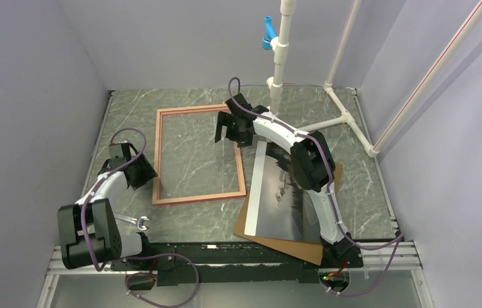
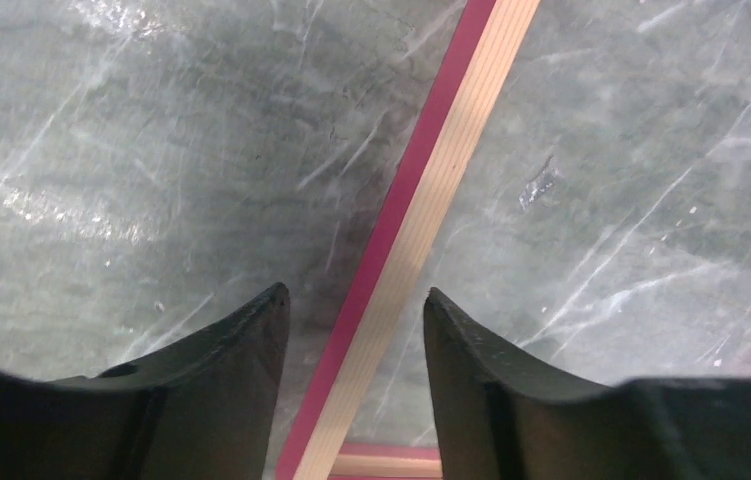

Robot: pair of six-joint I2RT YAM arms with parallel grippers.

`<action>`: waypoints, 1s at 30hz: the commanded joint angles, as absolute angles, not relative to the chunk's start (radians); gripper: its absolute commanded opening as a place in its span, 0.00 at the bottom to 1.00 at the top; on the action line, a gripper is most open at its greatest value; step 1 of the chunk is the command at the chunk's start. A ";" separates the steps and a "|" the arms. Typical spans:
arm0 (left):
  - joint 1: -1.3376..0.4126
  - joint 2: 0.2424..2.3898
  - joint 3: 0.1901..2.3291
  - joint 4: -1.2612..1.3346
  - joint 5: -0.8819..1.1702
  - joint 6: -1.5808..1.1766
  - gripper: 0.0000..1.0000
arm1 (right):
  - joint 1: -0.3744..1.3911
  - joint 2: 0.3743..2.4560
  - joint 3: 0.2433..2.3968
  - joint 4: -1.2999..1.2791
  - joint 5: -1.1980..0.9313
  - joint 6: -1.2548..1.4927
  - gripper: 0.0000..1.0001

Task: Put the photo into the frame

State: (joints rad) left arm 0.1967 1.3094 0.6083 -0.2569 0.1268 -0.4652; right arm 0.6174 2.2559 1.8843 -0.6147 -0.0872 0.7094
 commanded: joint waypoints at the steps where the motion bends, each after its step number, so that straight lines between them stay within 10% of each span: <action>1: 0.195 1.232 0.656 -0.329 0.095 -0.451 0.61 | 0.616 2.188 1.944 -0.673 -0.024 0.676 1.00; 15: 0.173 0.928 0.769 -0.562 0.276 -0.386 0.99 | 0.668 2.010 1.810 -0.698 -0.024 0.644 1.00; 30: -0.180 0.578 0.765 -0.839 0.568 -0.564 0.99 | 0.707 1.423 1.153 -0.694 -0.035 0.758 1.00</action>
State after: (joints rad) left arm -0.1112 0.6456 0.7753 -0.7925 0.4786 -0.4656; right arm 0.7113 1.5578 1.2530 -0.6800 -0.0654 0.7105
